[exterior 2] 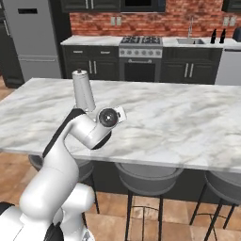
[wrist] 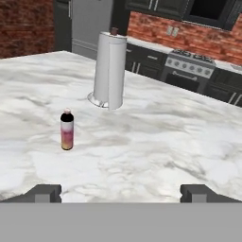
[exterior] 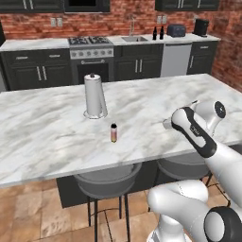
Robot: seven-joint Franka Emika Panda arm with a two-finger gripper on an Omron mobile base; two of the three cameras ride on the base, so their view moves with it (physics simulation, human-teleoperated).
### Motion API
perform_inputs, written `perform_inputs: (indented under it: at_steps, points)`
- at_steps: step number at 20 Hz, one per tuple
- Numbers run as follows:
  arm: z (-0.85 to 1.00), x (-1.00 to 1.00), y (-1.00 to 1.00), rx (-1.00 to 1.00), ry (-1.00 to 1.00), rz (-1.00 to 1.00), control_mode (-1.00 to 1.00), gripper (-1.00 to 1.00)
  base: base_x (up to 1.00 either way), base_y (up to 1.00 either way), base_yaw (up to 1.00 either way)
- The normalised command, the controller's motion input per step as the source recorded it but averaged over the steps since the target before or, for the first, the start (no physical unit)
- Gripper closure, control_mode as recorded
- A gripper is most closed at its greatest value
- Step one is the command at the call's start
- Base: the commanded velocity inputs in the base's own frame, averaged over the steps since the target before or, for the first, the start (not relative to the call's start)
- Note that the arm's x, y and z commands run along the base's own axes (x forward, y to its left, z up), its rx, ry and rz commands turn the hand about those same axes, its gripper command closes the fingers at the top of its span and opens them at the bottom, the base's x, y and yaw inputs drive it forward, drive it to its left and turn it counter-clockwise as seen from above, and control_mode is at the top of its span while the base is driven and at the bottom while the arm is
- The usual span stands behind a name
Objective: Place the large bottle from the dining counter next to the other large bottle outside the sink, and place the small bottle from the dining counter next to the other small bottle inside the sink.
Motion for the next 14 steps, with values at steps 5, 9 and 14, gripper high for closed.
perform_inputs:
  at_steps: [5, 9, 14]
  points:
    - [0.00, 0.00, 0.00, 0.00, 0.00, 0.00, 1.00, -1.00, 0.37, 0.08, -0.02]
    - [0.00, 0.00, 0.00, 0.00, 0.00, 0.00, 1.00, -1.00, 0.36, 0.07, -0.02]
    - [0.00, 0.00, 0.00, 0.00, 0.00, 0.00, 1.00, -1.00, 0.34, 0.06, -0.02]
